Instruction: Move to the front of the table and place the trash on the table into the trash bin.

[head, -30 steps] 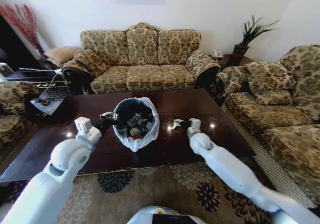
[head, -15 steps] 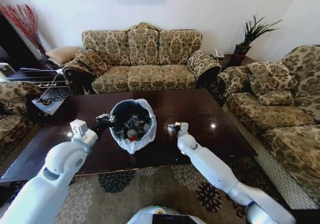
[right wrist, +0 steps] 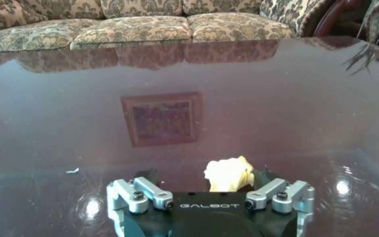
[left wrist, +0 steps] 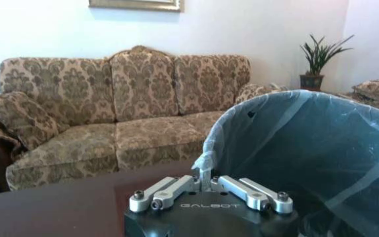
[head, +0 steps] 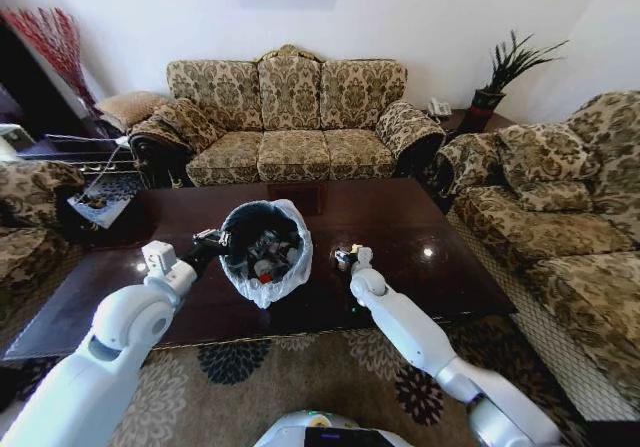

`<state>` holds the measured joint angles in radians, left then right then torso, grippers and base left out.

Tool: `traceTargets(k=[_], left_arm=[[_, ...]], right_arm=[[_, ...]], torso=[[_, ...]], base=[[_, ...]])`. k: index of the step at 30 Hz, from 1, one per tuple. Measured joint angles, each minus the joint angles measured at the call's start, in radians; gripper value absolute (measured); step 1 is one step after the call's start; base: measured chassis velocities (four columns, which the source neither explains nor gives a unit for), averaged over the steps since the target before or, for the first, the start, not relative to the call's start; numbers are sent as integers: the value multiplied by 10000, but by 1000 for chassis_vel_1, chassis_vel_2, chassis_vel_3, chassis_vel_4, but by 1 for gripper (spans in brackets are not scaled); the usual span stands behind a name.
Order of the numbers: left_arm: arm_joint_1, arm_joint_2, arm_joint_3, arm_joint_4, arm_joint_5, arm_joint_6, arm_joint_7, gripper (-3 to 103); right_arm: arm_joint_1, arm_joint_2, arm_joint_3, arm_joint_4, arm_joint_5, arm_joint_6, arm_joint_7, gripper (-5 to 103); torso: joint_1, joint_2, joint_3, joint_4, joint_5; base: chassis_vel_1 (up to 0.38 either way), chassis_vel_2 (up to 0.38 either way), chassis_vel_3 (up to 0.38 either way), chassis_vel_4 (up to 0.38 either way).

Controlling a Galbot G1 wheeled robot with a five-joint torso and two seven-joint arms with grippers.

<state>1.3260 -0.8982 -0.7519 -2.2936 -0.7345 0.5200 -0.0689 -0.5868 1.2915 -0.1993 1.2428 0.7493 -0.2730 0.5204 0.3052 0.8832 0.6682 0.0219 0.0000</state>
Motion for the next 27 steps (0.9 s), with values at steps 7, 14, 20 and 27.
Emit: traceTargets(k=[7, 14, 20, 27], left_arm=[[190, -28, -295, -110, 1, -38, -17, 1], [148, -18, -328, -131, -27, -41, -18, 1], [79, -8, -351, -121, -71, -42, -23, 1], [129, -48, -359, 2, -66, -109, 10, 1]], right_arm=[[111, 62, 1, -312, -101, -48, -25, 66], [87, 128, 19, -370, -190, 17, -34, 45], [49, 38, -4, -355, -385, 118, -13, 18], [-226, -229, -10, 4, -1088, 365, -56, 1]], torso=[[-1, 1, -1, 1, 0], [-1, 1, -3, -1, -1], [0, 0, 0, -1, 0], [0, 0, 1, 0, 3]], base=[[0, 0, 0, 0], [0, 0, 0, 0], [0, 0, 0, 0], [0, 0, 0, 0]])
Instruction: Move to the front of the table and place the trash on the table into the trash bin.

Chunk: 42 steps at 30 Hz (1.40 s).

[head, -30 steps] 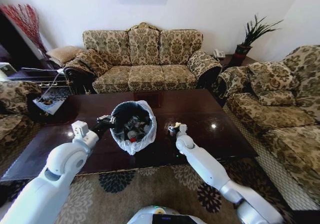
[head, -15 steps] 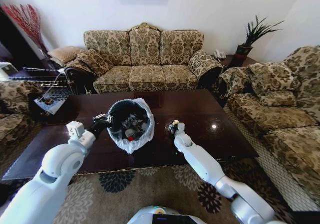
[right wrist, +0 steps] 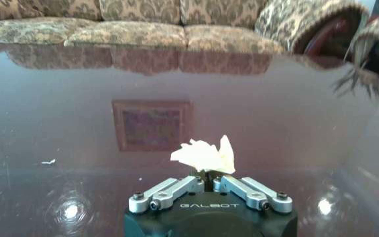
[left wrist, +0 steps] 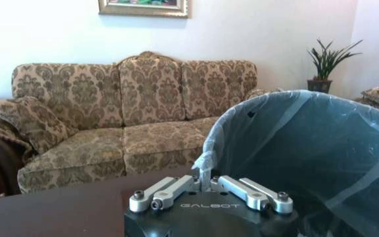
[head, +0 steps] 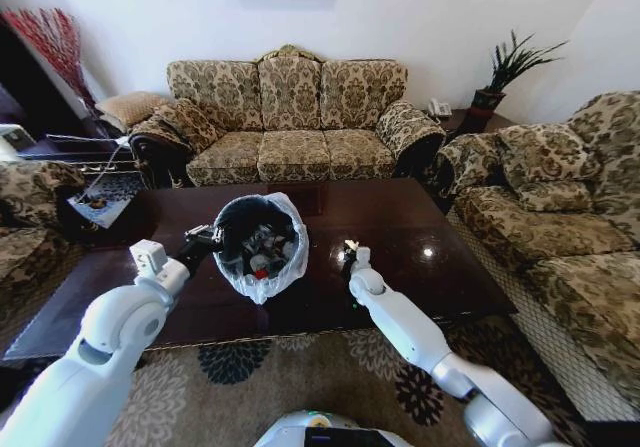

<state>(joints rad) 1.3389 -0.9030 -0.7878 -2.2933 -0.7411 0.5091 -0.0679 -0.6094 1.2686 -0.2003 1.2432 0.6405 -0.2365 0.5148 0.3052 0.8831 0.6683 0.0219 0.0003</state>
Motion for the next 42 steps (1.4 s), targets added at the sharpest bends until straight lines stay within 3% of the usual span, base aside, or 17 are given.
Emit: traceTargets(k=[8, 17, 18, 19, 22, 23, 25, 27, 30, 37, 40, 42], left_arm=[[-68, -17, 102, 22, 4, -25, 9, 1], [-119, -78, 391, 40, 99, 5, -26, 1], [-192, -37, 541, 161, 106, 69, -29, 1], [-267, -10, 602, 223, 101, 185, -40, 1], [-385, 36, 650, 280, 38, 331, -66, 1], [-564, 133, 709, 332, -144, 501, -137, 1], [-883, 291, 824, 475, -567, 659, -289, 1], [-1381, 491, 947, 761, -1041, 950, -467, 1], [-1869, 717, 1052, 1021, -1338, 1205, -467, 1], [-2480, 1117, 1153, 1262, -1683, 1373, -457, 1], [-2431, 1189, 1071, 1273, -1701, 1384, -427, 1], [-2347, 1202, 1007, 1271, -1746, 1388, -419, 1]], right_arm=[[-316, -557, 38, 1313, -325, 144, 103, 0], [-23, -2369, -380, 5020, -1013, 743, 25, 0], [706, -3105, -631, 6187, -505, 828, -322, 0], [1231, -3372, -758, 6740, -36, 714, -439, 0], [2052, -3632, -922, 7298, 699, 498, -624, 0], [3007, -3869, -1118, 7790, 1638, 152, -1002, 0], [3978, -4065, -1580, 8191, 2473, -113, -1530, 0], [4794, -4108, -2157, 8429, 3071, -366, -2034, 0], [5576, -3917, -2966, 8586, 3579, -643, -2152, 0], [6562, -3332, -4541, 8548, 4016, -1418, -1633, -1], [6773, -3078, -5025, 8361, 3762, -1656, -1473, 7], [6900, -2847, -5265, 8210, 3530, -1771, -1376, 17]], torso=[[0, 0, 0, 0, 0], [0, 0, -1, -1, -5], [0, 0, 0, -2, -1], [0, 0, -1, -4, -1], [0, 0, 0, -2, -4], [0, 0, -1, 3, -4], [0, 0, -1, 3, -5], [0, 0, -1, -2, -6], [0, 0, 0, -2, -2], [1, 0, -1, 0, -5], [0, 0, -1, -1, -4], [1, 0, 0, 0, -3]], base=[[0, 0, 0, 0], [0, 0, 0, 0], [0, 0, 0, 0], [0, 0, 0, 0], [0, 0, 0, 0], [0, 0, 0, 0], [0, 0, 0, 0], [0, 0, 0, 0], [0, 0, 0, 0], [0, 0, 0, 0], [0, 0, 0, 0], [0, 0, 0, 0]])
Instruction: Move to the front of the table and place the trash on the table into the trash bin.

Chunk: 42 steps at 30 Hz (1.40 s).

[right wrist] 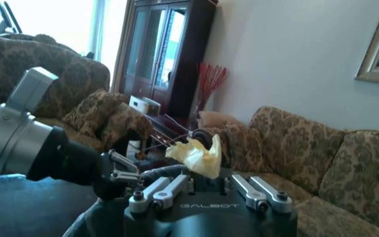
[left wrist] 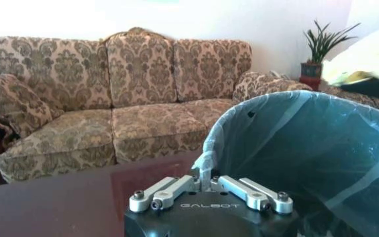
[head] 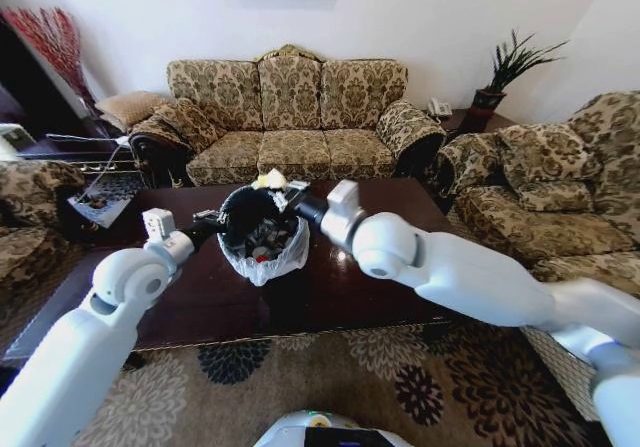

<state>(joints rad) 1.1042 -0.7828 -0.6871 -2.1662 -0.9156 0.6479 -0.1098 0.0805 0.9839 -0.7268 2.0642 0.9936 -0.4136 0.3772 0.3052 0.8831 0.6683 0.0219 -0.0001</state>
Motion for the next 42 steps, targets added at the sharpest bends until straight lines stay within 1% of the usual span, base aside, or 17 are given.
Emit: traceTargets(k=[4, 6, 10, 13, 15, 18, 19, 22, 25, 28, 29, 31, 32, 36, 37, 41, 42], left_arm=[[11, -24, -31, -11, -38, 1, 14, 1], [-20, -54, -30, -12, -42, 2, 16, 1], [-70, -165, -21, -12, -47, 1, 16, 1], [-50, -172, -25, -12, -47, -8, 22, 1], [-37, -157, -48, -12, -49, -20, 46, 1], [-51, -153, -69, -16, -62, -26, 46, 1], [-53, -168, -88, -21, -70, -35, 43, 1], [-4, -255, -164, -44, -71, -83, 16, 1], [157, -374, -257, -86, -64, -288, -24, 1], [507, -605, -467, -204, 16, -624, -197, 1], [507, -605, -467, -204, 16, -624, -197, 1], [673, -738, -511, -183, 317, -942, -90, 1], [673, -738, -511, -183, 317, -942, -90, 1], [837, -1168, -514, -61, 1405, -1766, 358, 1], [837, -1168, -514, -61, 1405, -1766, 358, 1], [1026, -1664, -538, -169, 2116, -1830, 470, 1], [1026, -1664, -538, -169, 2116, -1830, 470, 1]], right_arm=[[289, 532, -280, -250, -101, -231, 243, 33], [381, 683, -325, -307, -55, -302, 350, 33], [548, 948, -420, -502, 135, -331, 515, 54], [555, 959, -436, -500, 250, -332, 624, 60], [548, 925, -439, -476, 297, -325, 744, 77], [511, 918, -340, -476, 308, -192, 888, 77], [489, 914, -244, -482, 346, -32, 1002, 88], [347, 836, 135, -477, 601, 169, 1308, 93], [-34, 487, 726, -444, 906, 254, 1462, 99], [-1406, -1104, 1646, -482, 540, 872, 1465, 100], [-1406, -1104, 1646, -482, 540, 872, 1465, 100], [-2355, -2240, 2120, -485, -329, 1307, 1430, 100], [-2355, -2240, 2120, -485, -329, 1307, 1430, 100], [-5758, -3669, 4971, -174, -1614, 1300, 1203, 100], [-5758, -3669, 4971, -174, -1614, 1300, 1203, 100], [-9928, -3344, 8772, 715, -2061, 1021, 1181, 100], [-9928, -3344, 8772, 715, -2061, 1021, 1181, 100]], torso=[[1, 0, 0, 1, -1], [0, 0, 0, 1, -3], [0, 0, -1, -1, -1], [0, 0, -1, -2, 1], [0, 0, -1, -2, 1], [-1, 0, -1, -1, 1], [-1, 0, -1, 0, 1], [0, 0, -1, 1, 1], [0, 0, -1, 6, 1], [0, 0, -1, 0, 8], [0, 0, -1, 0, 8], [0, -1, 0, -6, 8], [0, -1, 0, -6, 8], [-1, 0, -1, -2, 5], [-1, 0, -1, -2, 5], [-2, 0, -2, 0, 5], [-2, 0, -2, 0, 5]], base=[[0, 0, 0, 0], [0, 0, 0, 0], [0, 0, 0, 0], [0, 0, 0, 0], [0, 0, 0, 0], [0, 0, 0, 0], [0, 0, 0, 0], [0, 0, 0, 0], [0, 0, 0, 0], [0, 0, 0, 0], [0, 0, 0, 0], [0, 0, 0, 0], [0, 0, 0, 0], [0, 0, 0, 0], [0, 0, 0, 0], [0, 0, 0, 0], [0, 0, 0, 0]])
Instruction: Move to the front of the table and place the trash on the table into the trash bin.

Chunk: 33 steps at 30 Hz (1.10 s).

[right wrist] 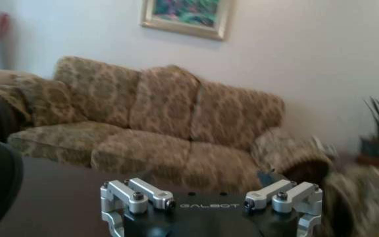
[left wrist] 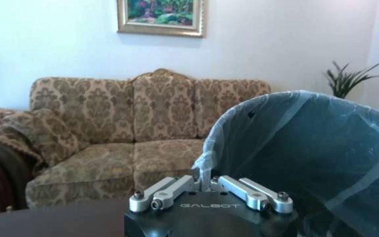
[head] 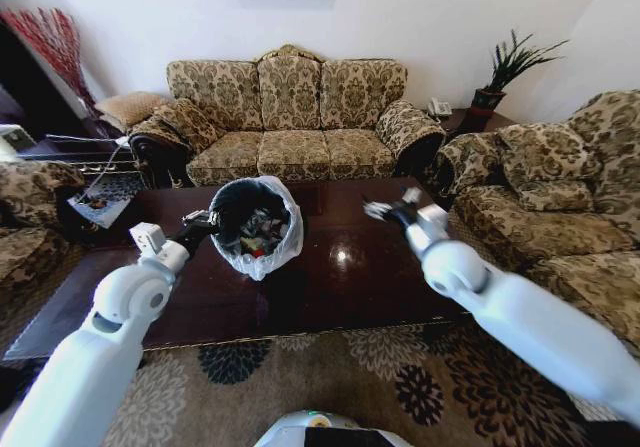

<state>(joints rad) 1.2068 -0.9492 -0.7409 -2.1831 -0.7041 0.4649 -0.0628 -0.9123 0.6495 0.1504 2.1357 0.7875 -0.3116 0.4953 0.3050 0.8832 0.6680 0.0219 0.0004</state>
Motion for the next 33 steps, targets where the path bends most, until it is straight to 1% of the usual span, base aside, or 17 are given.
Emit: traceTargets(k=[1, 2, 3, 5, 7, 11, 14, 18, 24, 25, 26, 27, 30, 31, 32, 33], left_arm=[[95, -166, -4, -26, 145, 0, 17, 1], [165, -278, -14, -67, 216, 0, 25, 1], [165, -278, -14, -67, 216, 0, 25, 1], [255, -426, -35, -159, 272, 3, 31, 1], [328, -549, -51, -246, 322, 17, 29, 1], [492, -672, -128, -408, 370, 55, 19, 1], [586, -700, -198, -507, 374, 73, 13, 1], [964, -774, -519, -774, 375, 84, 49, 1], [1277, -787, -874, -1005, 348, 83, 110, 1], [1366, -762, -1032, -1092, 298, 84, 127, 1], [1401, -748, -1105, -1127, 275, 84, 141, 1], [1460, -736, -1210, -1183, 244, 83, 151, 1], [1578, -732, -1387, -1279, 179, 83, 159, 1], [1616, -732, -1442, -1313, 157, 83, 159, 1], [1688, -728, -1551, -1390, 113, 83, 160, 1], [1726, -720, -1623, -1437, 83, 83, 161, 1]], right_arm=[[-1591, 482, 1301, 517, -449, -222, -140, 100], [-2538, 860, 1967, 895, -859, -325, -296, 100], [-2538, 860, 1967, 895, -859, -325, -296, 100], [-3618, 1403, 2412, 1415, -1494, -375, -541, 100], [-4111, 1770, 2379, 1804, -1824, -398, -610, 100], [-4269, 2034, 2036, 2086, -1930, -455, -543, 100], [-4248, 2058, 1903, 2095, -1957, -455, -484, 100], [-4241, 2030, 1735, 2184, -1966, -455, -422, 100], [-4202, 1996, 1713, 2254, -1960, -456, -419, 100], [-4197, 1977, 1707, 2307, -1948, -477, -413, 100], [-4200, 1965, 1706, 2341, -1945, -483, -412, 100], [-4218, 1951, 1701, 2403, -1942, -492, -411, 100], [-4253, 1934, 1697, 2477, -1937, -511, -412, 100], [-4261, 1931, 1694, 2489, -1934, -513, -412, 100], [-4274, 1923, 1695, 2509, -1929, -516, -412, 100], [-4278, 1919, 1697, 2526, -1927, -516, -411, 100]], torso=[[0, 0, 0, -2, 6], [0, 0, -1, -7, -3], [0, 0, -1, -7, -3], [-1, 0, -1, -5, -4], [-1, 1, -1, -2, -3], [1, 0, 1, 1, -5], [4, 0, 2, 1, -3], [5, 0, 2, 1, -5], [3, 0, 2, 3, -9], [0, 0, 1, -1, 3], [-2, 1, 0, -2, 3], [-4, 1, -1, -1, -9], [-1, 1, 1, -1, -13], [3, -1, 3, 1, -9], [4, 0, 3, 0, 7], [3, 0, 2, -3, 6]], base=[[0, 0, 0, 0], [0, 0, 0, 0], [0, 0, 0, 0], [0, 0, 0, 0], [0, 0, 0, 0], [22, -2, -28, -2], [109, 4, -131, 26], [176, -32, -193, 60], [299, -113, -290, 150], [322, -189, -325, 243], [322, -189, -277, 243], [283, -246, -282, 275], [291, -265, -298, 281], [318, -256, -330, 294], [318, -268, -351, 261], [334, -268, -354, 287]])
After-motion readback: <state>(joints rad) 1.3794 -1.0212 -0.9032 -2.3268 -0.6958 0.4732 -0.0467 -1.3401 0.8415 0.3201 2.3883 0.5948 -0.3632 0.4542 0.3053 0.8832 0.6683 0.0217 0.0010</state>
